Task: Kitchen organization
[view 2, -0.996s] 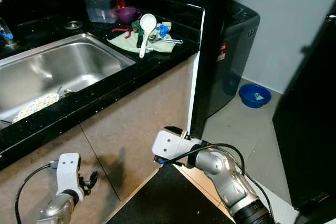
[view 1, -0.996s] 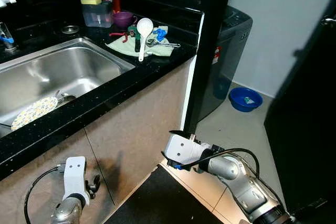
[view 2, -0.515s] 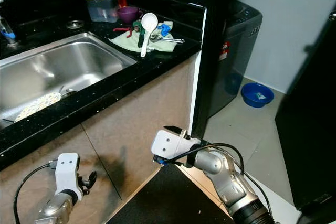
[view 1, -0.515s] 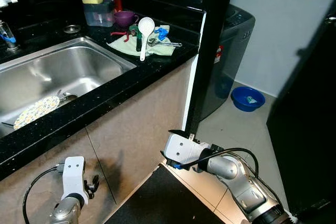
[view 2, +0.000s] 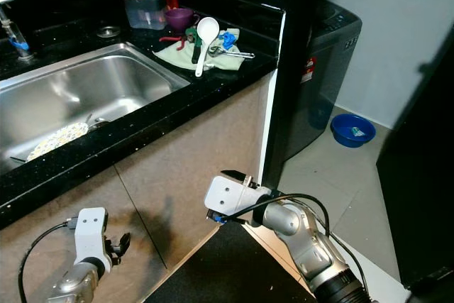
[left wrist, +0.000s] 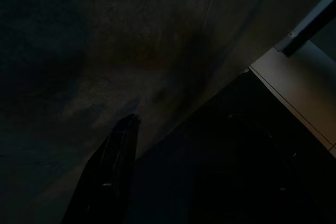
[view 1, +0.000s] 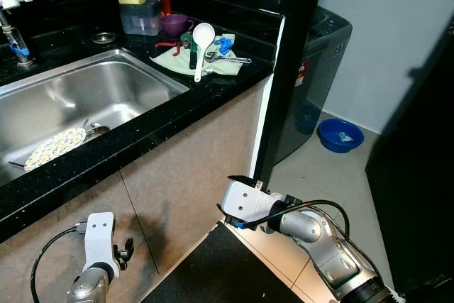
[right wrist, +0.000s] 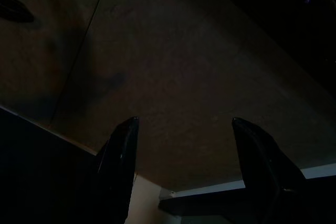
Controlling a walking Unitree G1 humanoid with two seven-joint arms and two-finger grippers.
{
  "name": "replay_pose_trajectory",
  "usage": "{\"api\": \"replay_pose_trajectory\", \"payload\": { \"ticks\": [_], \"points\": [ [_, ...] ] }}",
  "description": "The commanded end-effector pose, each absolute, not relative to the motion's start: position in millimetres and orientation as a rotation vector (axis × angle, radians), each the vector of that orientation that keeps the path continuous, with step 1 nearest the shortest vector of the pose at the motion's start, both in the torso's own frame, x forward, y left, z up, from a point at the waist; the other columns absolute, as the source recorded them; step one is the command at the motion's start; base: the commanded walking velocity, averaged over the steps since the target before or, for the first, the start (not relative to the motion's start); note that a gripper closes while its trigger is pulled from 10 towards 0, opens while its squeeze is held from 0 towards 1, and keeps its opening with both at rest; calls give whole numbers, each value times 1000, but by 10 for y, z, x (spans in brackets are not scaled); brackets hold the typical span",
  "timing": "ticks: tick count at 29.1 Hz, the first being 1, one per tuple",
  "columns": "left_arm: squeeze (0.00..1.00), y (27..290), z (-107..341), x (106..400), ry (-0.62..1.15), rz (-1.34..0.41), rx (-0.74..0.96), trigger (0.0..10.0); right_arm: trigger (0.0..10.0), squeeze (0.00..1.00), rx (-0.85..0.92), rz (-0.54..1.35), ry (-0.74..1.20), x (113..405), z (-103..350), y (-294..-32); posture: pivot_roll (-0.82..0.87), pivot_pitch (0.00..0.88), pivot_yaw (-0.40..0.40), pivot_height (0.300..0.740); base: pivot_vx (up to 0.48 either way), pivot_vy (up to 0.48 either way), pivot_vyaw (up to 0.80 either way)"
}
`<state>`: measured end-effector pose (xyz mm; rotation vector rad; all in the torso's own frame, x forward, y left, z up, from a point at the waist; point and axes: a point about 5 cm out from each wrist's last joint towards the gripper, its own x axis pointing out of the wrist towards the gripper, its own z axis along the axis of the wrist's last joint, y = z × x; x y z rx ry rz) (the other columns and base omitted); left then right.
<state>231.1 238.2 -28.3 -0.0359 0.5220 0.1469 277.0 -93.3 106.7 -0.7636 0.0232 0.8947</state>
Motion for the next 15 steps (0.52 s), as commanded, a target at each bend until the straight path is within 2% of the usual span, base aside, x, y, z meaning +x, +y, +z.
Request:
{"api": "replay_pose_trajectory", "payload": {
  "ticks": [1,15],
  "points": [
    [0,2385,-293,2306,529,151,-46,10000,10000,0,-768,890,24,2786,1089,-943,-5,0,-1,740,0,0,0],
    [0,2398,-295,2308,534,151,-44,10000,10000,0,-770,891,25,2794,1074,-934,-19,0,5,740,0,0,0]
  ]
}}
